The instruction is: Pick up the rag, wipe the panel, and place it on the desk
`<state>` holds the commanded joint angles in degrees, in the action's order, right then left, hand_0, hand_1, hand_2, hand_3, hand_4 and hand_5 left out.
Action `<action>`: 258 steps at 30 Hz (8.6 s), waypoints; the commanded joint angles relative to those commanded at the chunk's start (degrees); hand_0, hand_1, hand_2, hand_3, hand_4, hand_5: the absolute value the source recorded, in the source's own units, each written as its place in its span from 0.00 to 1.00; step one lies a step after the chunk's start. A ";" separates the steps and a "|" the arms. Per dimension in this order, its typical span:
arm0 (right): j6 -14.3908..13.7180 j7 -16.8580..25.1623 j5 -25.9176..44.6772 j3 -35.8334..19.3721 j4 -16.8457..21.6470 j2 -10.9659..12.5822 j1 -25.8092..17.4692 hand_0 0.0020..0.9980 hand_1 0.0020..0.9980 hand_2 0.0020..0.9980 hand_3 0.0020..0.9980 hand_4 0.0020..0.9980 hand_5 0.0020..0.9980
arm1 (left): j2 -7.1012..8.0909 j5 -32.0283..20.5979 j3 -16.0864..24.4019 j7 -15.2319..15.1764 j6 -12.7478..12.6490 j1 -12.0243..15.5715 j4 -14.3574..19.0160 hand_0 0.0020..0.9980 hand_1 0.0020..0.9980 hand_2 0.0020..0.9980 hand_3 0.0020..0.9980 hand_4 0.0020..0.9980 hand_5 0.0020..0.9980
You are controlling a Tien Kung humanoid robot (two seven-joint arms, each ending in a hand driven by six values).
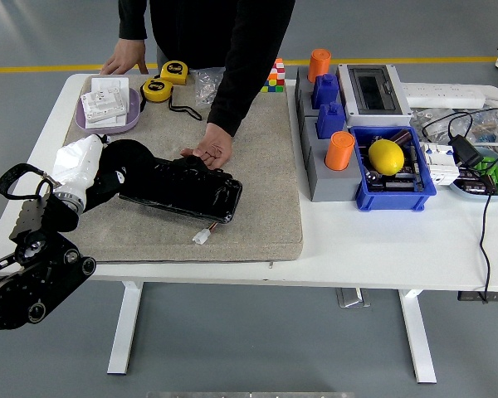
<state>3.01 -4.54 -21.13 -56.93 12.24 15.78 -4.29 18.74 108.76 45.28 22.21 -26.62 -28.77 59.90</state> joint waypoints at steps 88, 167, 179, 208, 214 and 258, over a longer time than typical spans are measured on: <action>0.38 0.04 1.04 0.70 -0.52 0.17 0.33 0.75 0.69 0.70 0.62 1.00 0.55 | -5.50 3.02 -14.10 3.08 0.80 -4.13 6.87 0.29 0.22 0.48 0.46 0.24 0.00; 0.32 -0.06 0.79 -0.03 -0.40 0.09 0.07 0.74 0.69 0.70 0.62 1.00 0.55 | -0.75 7.30 -4.60 1.85 0.28 -0.13 1.95 0.28 0.22 0.47 0.45 0.23 0.00; 0.39 0.04 1.02 0.27 -0.43 0.11 0.23 0.74 0.69 0.70 0.62 1.00 0.55 | -2.01 6.84 -10.40 2.39 0.30 -1.95 4.48 0.28 0.22 0.46 0.45 0.23 0.00; 0.73 0.15 1.94 1.23 -0.87 0.18 0.57 0.74 0.69 0.70 0.62 1.00 0.55 | -4.37 8.00 -20.58 4.39 1.13 -5.96 9.47 0.28 0.22 0.47 0.45 0.24 0.00; 0.74 0.17 2.14 1.56 -0.88 0.25 0.59 0.74 0.69 0.70 0.62 1.00 0.55 | -4.96 7.99 -21.88 4.70 1.24 -6.54 9.90 0.27 0.21 0.46 0.45 0.24 0.00; 0.31 0.04 2.56 1.63 -0.55 0.24 0.19 0.75 0.69 0.70 0.62 1.00 0.55 | -1.04 9.52 -15.98 4.62 1.53 -4.41 7.53 0.27 0.22 0.47 0.45 0.26 0.00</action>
<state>3.33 -4.50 -18.57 -55.31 11.69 16.02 -4.10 17.70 118.28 29.30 26.84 -25.09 -33.19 67.43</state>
